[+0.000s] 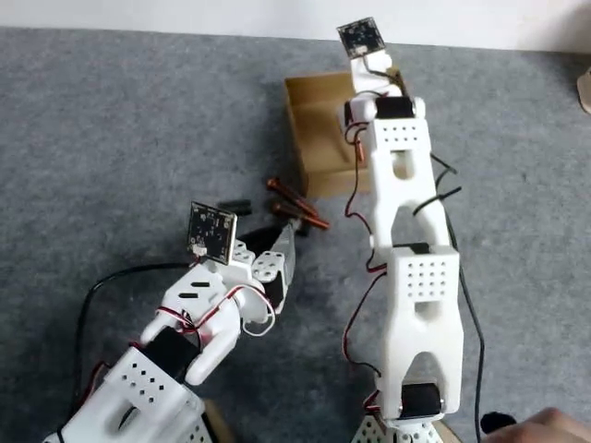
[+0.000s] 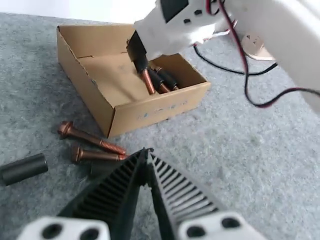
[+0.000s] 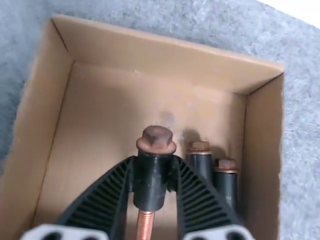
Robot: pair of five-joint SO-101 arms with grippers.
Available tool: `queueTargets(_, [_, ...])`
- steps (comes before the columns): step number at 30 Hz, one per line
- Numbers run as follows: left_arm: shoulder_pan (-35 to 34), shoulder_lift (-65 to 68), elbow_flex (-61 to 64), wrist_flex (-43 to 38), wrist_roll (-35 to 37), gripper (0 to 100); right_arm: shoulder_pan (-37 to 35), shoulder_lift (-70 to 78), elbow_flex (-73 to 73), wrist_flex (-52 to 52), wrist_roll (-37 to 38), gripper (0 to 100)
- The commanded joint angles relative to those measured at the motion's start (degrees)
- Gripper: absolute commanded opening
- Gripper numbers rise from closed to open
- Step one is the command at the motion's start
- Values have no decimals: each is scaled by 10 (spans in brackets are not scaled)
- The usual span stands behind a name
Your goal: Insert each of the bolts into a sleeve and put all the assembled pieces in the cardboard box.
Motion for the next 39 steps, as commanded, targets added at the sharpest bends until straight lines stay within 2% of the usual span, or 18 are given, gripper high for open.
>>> queueTargets(1, [-7,-12,-6,-14,-4,8,11,-13,-37,0,7,5])
queueTargets(4, [-5,-12,-5,-14,-29,8,17,-3,-38,0,12,5])
queueTargets(15, [-4,-12,-5,-14,-28,8,34,40,-36,0,52,5])
queueTargets(33, [-7,-12,-5,-15,-31,8,31,116,-38,-6,41,15])
queueTargets(35, [-7,-12,-5,-15,-31,8,31,114,-38,-6,34,56])
queueTargets(39, [-7,-12,-5,-15,-31,8,29,115,-39,-6,34,220])
